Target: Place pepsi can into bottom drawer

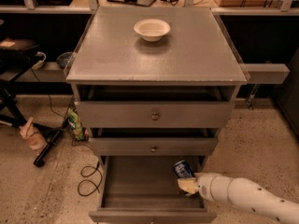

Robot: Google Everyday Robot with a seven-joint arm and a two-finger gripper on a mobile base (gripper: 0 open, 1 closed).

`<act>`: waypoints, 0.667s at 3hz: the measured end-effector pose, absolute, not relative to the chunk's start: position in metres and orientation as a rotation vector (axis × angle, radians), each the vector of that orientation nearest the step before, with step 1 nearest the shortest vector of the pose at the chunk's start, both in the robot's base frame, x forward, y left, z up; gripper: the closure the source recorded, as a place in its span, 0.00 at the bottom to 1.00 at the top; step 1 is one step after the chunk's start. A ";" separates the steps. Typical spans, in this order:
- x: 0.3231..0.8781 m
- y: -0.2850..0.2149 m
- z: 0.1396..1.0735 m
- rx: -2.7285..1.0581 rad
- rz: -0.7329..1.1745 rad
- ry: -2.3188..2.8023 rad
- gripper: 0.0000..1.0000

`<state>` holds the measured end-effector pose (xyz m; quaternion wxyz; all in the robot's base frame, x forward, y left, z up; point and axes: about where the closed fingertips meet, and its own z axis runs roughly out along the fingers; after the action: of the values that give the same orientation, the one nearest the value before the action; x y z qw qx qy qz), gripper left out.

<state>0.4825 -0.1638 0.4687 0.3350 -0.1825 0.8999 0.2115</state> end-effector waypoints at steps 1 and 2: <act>0.494 -0.167 0.422 -0.430 0.515 2.428 1.00; 0.498 -0.169 0.395 -0.417 0.495 2.483 1.00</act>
Offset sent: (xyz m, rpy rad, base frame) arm 0.0208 -0.0113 -0.1017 -0.0825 0.1623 -0.0809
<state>0.4983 -0.1695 0.3951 0.2837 -0.1560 0.9278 0.1851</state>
